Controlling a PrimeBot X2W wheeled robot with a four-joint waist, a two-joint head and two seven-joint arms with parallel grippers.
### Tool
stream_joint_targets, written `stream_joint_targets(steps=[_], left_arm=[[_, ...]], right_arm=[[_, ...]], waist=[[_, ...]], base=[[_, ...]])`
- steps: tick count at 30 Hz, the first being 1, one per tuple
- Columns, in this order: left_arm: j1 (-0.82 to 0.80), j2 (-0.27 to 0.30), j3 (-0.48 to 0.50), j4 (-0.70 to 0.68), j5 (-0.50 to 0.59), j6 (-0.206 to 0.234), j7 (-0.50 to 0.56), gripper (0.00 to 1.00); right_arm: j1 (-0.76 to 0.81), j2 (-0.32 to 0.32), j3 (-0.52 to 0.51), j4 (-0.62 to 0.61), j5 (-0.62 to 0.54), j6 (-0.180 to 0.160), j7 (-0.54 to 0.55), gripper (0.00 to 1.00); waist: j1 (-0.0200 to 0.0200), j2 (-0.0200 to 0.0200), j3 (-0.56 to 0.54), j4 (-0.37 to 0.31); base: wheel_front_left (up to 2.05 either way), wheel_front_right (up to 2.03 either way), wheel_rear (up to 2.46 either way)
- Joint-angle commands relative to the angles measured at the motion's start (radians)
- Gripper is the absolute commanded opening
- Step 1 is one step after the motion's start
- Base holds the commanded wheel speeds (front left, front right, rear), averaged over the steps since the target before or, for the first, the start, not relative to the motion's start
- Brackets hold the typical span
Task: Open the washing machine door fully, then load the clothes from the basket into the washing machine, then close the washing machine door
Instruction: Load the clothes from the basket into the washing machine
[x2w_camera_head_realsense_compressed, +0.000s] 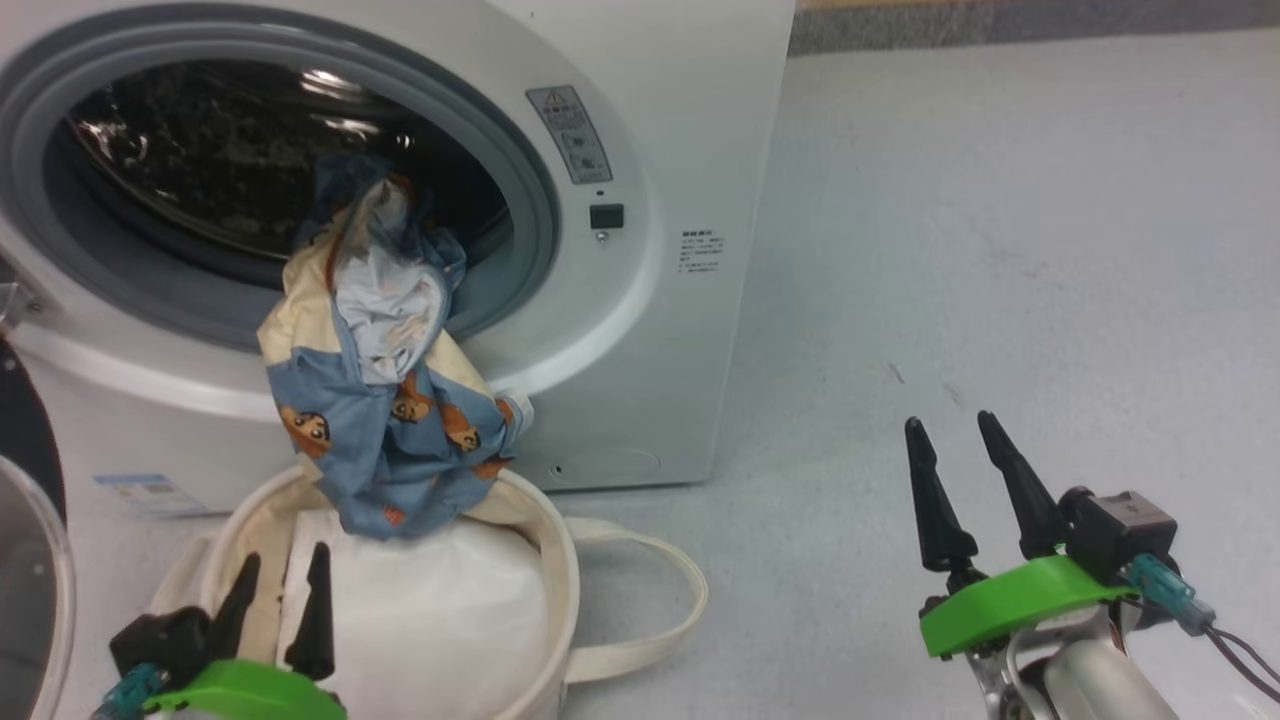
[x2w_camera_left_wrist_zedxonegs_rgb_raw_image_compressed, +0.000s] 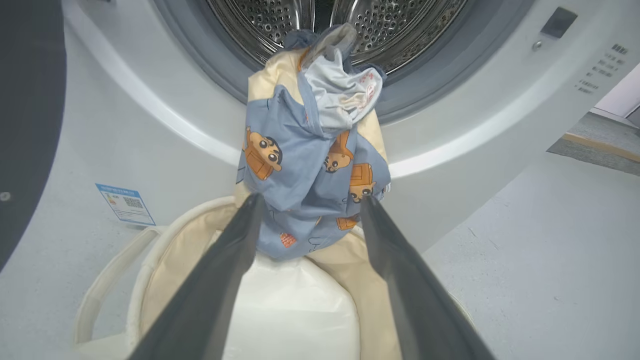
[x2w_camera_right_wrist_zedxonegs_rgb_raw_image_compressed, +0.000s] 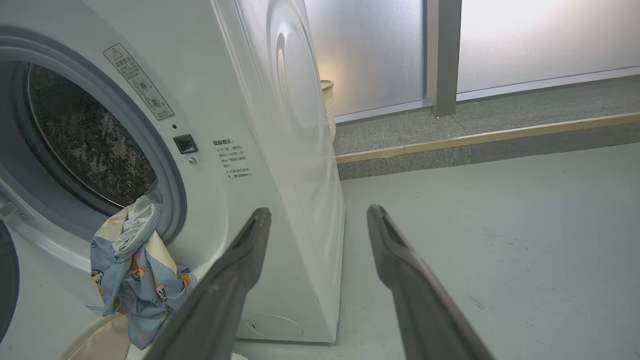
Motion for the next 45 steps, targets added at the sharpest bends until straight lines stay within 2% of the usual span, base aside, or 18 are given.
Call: stream_joint_targets(steps=[1,6,13,21,24,34,38,45], left_arm=[[-0.064,0.01,0.01,0.011,-0.039,-0.006,-0.009,1.0],[-0.148,0.038,-0.071,0.188,-0.134,-0.006,-0.009,1.0],[-0.268,0.064,-0.108,0.392,-0.191,-0.006,-0.009,1.0],[-0.384,0.103,-0.125,0.56,-0.164,-0.004,-0.009,1.0],[-0.433,0.097,-0.154,0.615,-0.14,-0.003,-0.007,1.0],[-0.583,0.12,-0.183,0.668,-0.121,0.017,-0.007,1.0],[-0.626,0.126,-0.202,0.676,-0.106,0.048,0.014,1.0],[-0.681,0.145,-0.213,0.681,-0.095,0.127,0.033,1.0]], right_arm=[[-0.039,-0.009,0.015,-0.037,-0.006,0.001,-0.012,1.0],[-0.061,-0.014,0.015,-0.052,-0.018,0.001,-0.012,1.0],[-0.085,-0.03,0.009,-0.077,-0.037,0.001,-0.012,1.0],[-0.1,-0.026,-0.024,-0.122,-0.059,0.001,-0.012,1.0],[-0.092,-0.026,-0.041,-0.131,-0.07,0.001,-0.012,1.0],[-0.094,-0.011,-0.076,-0.18,-0.103,0.001,-0.012,1.0],[-0.097,-0.006,-0.083,-0.188,-0.113,0.001,-0.012,1.0],[-0.099,0.0,-0.098,-0.203,-0.129,0.001,-0.012,1.0]], waist=[[-0.0001,-0.0001,0.031,-0.01],[-0.0001,-0.0001,0.094,-0.034],[-0.0001,-0.0001,0.189,-0.065],[-0.0001,-0.0001,0.298,-0.104],[-0.0001,-0.0001,0.335,-0.104],[-0.0001,-0.0001,0.449,-0.113],[-0.0001,-0.0001,0.485,-0.118],[-0.0001,-0.0001,0.523,-0.131]], base=[[0.0,0.0,0.0],[0.0,0.0,0.0],[0.0,0.0,0.0],[0.0,0.0,0.0],[0.0,0.0,0.0],[0.0,0.0,0.0],[0.0,0.0,0.0],[0.0,0.0,0.0]])
